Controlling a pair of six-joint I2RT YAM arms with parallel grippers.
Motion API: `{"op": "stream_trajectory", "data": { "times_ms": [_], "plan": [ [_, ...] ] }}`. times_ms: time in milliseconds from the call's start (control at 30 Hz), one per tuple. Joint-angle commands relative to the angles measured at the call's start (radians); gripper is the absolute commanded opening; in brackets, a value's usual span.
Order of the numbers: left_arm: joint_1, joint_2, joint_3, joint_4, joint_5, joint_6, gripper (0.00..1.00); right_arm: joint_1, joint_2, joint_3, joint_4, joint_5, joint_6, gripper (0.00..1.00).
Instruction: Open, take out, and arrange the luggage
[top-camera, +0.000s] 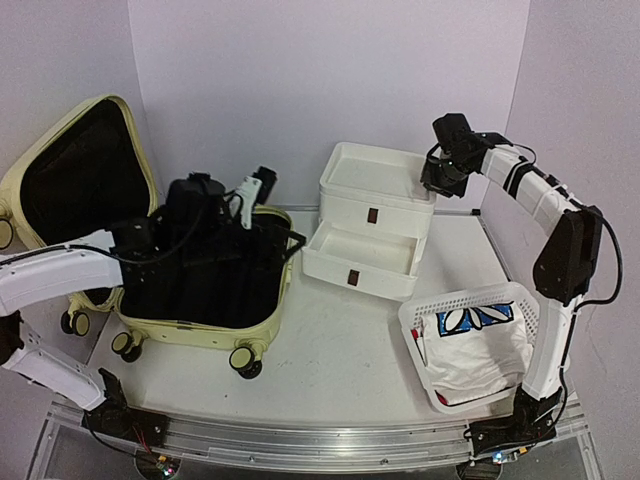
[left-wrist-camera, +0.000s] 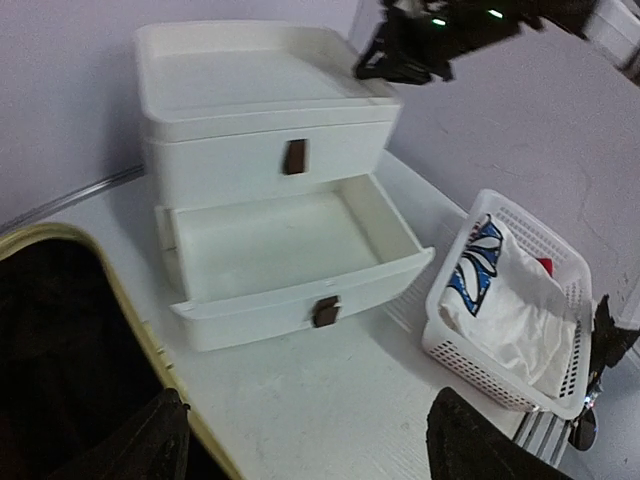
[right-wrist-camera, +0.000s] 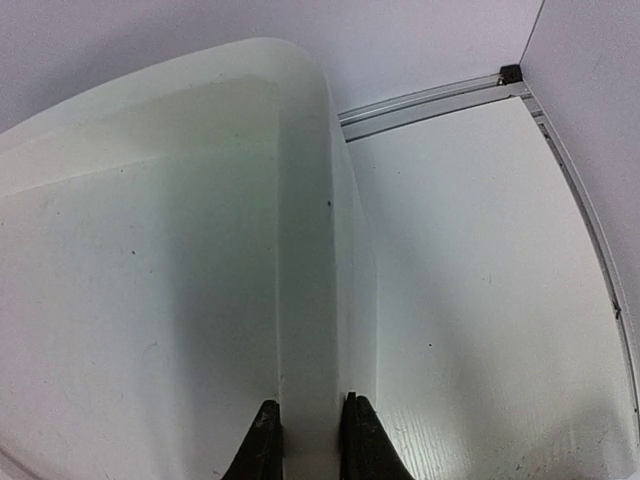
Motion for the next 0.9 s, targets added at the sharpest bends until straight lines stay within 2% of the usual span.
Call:
{"op": "stream_trajectory", "data": {
  "times_ms": [0, 100, 300, 400, 533, 700, 867],
  "plan": [
    [0.263, -0.043, 0.119, -0.388, -0.004, -0.222, 0.85, -0.009, -0.066, -0.046, 0.103, -0.073, 0.033, 0.0],
    [0.402, -0.026, 0.181, -0.514, -0.049, -0.472, 0.86, -0.009, -0.061, -0.049, 0.103, -0.081, 0.038, 0.0],
    [0.44, 0.077, 0.275, -0.555, -0.37, -0.805, 0.9, -0.009, -0.058, -0.054, 0.104, -0.104, 0.049, 0.0],
    [0.508, 0.174, 0.314, -0.546, -0.369, -0.956, 0.9, -0.01, -0.064, -0.059, 0.104, -0.109, 0.052, 0.0],
    [0.592, 0.344, 0.409, -0.562, -0.364, -1.094, 0.72, -0.01, -0.072, -0.066, 0.103, -0.112, 0.051, 0.0],
    [0.629, 0.501, 0.539, -0.585, -0.435, -1.176, 0.72, -0.009, -0.083, -0.075, 0.104, -0.113, 0.045, 0.0],
    [0.691, 0.632, 0.673, -0.684, -0.392, -1.253, 0.67, -0.009, -0.087, -0.086, 0.103, -0.118, 0.042, 0.0]
  ]
}}
